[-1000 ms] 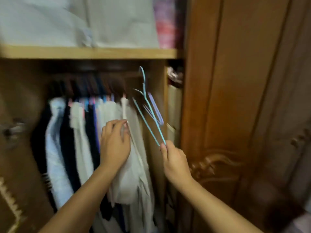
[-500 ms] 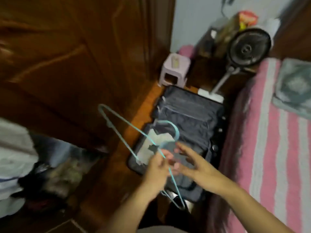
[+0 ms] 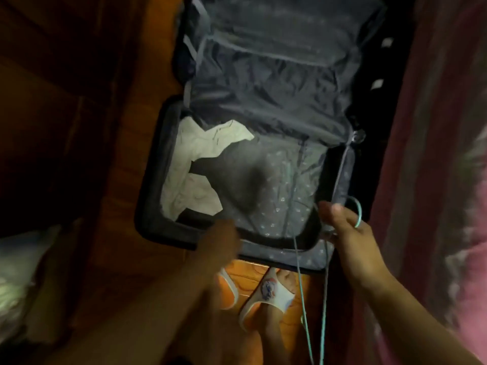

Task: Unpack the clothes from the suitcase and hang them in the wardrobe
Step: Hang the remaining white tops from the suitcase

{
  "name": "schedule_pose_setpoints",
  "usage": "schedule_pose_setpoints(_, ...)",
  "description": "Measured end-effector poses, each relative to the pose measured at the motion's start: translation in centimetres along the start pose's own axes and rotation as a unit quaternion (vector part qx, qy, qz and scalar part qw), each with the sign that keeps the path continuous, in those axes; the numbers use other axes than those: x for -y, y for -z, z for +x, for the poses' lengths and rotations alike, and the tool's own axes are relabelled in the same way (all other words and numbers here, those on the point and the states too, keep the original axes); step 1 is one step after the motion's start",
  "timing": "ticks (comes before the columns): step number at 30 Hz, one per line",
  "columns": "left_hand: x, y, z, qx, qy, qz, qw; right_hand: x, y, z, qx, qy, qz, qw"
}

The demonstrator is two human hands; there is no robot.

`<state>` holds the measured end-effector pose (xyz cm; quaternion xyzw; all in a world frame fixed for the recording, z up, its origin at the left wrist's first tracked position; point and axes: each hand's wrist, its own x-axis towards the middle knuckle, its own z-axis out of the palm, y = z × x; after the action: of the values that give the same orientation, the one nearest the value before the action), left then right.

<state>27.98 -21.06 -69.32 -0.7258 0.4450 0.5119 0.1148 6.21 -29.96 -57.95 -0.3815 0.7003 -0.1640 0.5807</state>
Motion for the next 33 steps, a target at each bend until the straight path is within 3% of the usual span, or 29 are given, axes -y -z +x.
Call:
schedule_pose_setpoints(3, 9.7, -0.2, 10.9, -0.076, 0.085, 0.152, 0.982, -6.1, -3.4, 6.7, -0.046, 0.028, -0.004, 0.999)
schedule_pose_setpoints(7, 17.8, 0.0, 18.8, -0.192, 0.123, 0.229, 0.946, -11.1, -6.8, 10.9, -0.083, 0.045, 0.03, 0.995)
schedule_pose_setpoints(9, 18.6, 0.3, 20.0, -0.173, 0.135, 0.225, 0.949, -12.0, -7.7, 10.5, -0.07, 0.023, 0.042, 0.996)
schedule_pose_setpoints(12, 17.1, 0.4, 18.4, -0.135, 0.141, 0.159, 0.968, -12.3, -7.5, 8.0, -0.064, -0.008, 0.039, 0.997)
schedule_pose_setpoints(15, 13.8, 0.4, 12.5, -0.124, 0.161, 0.006, 0.979, -9.9, -5.7, 3.9, -0.064, -0.043, 0.03, 0.997)
schedule_pose_setpoints(17, 11.5, 0.5, 7.9, -0.08, 0.162, -0.038, 0.983, -7.5, -4.1, 0.8, -0.047, -0.05, 0.008, 0.998)
schedule_pose_setpoints(21, 10.1, 0.0, 5.3, -0.056, 0.093, -0.014, 0.994, -4.5, -2.1, -0.7, 0.004, -0.045, -0.033, 0.998)
schedule_pose_setpoints(27, 12.2, -3.5, 18.1, -0.129, 0.027, 0.08, 0.988, -8.6, -3.8, 7.8, -0.012, 0.037, -0.049, 0.998)
schedule_pose_setpoints(31, 13.9, -4.6, 24.1, -0.182, -0.03, 0.232, 0.955, -13.3, -4.5, 11.0, -0.011, 0.027, -0.026, 0.999)
schedule_pose_setpoints(33, 13.8, -4.4, 23.7, -0.225, -0.065, 0.184, 0.955, -14.3, -4.2, 10.5, -0.024, 0.021, -0.018, 0.999)
